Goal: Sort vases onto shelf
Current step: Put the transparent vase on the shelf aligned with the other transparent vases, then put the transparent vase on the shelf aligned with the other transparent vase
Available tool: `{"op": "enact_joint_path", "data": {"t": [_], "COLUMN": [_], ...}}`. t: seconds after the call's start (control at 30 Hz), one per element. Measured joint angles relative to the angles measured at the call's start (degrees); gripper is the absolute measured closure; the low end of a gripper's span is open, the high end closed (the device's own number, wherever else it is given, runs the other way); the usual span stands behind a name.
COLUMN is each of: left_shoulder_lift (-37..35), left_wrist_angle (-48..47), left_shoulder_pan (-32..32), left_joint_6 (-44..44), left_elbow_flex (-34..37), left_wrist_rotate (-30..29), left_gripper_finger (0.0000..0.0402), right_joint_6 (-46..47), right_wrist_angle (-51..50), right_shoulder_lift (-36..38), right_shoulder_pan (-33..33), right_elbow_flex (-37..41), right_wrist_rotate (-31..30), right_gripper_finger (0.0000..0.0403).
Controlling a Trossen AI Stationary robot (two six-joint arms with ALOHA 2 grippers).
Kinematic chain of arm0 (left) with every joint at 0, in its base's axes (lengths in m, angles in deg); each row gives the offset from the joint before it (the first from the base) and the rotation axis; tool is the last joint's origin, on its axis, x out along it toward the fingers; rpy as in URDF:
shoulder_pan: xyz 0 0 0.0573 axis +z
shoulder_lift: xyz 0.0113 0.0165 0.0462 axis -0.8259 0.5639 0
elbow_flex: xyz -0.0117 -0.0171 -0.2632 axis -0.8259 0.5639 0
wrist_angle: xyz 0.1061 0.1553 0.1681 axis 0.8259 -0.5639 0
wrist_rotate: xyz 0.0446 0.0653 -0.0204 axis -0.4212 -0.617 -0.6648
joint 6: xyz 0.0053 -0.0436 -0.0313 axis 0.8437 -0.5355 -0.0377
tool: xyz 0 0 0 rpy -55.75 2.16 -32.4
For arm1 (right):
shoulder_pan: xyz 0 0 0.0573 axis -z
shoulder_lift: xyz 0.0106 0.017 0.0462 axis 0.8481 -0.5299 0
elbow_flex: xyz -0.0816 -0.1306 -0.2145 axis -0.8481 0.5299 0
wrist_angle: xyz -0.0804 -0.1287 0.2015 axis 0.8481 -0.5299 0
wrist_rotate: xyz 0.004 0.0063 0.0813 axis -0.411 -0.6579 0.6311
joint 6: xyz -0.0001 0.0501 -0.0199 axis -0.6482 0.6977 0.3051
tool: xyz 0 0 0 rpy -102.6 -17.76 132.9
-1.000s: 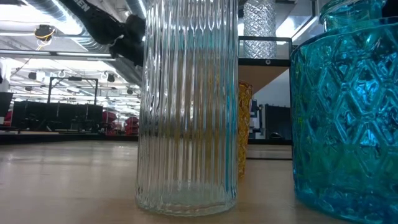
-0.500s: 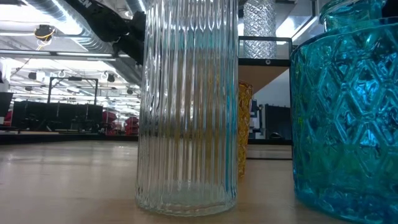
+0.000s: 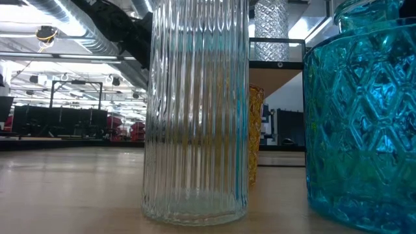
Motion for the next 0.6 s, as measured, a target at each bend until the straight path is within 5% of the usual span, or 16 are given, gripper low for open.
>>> {"op": "enact_joint_path", "data": {"t": [0.33, 0.53, 0.6], "left_shoulder_lift": [0.02, -5.48, -9.97], "left_wrist_angle": [3.99, -8.94, -14.31], "left_shoulder_pan": [0.28, 0.16, -0.09], "left_joint_6": [1.88, 1.98, 1.72], "left_elbow_flex": [0.00, 0.00, 0.00], "left_wrist_rotate": [0.27, -8.85, -6.46], "left_gripper_finger": [0.0344, 0.0351, 0.0361], "right_joint_6": [0.00, 0.96, 0.94], "right_wrist_angle": [-0.15, -0.79, -0.81], "right_shoulder_lift": [0.00, 0.00, 0.00], "right_shoulder_pan": [0.00, 0.00, -0.02], "right_elbow_flex": [0.00, 0.00, 0.00], "right_wrist_rotate": [0.56, 1.99, 1.97], "right_gripper_finger": [0.0260, 0.0260, 0.0260]}}
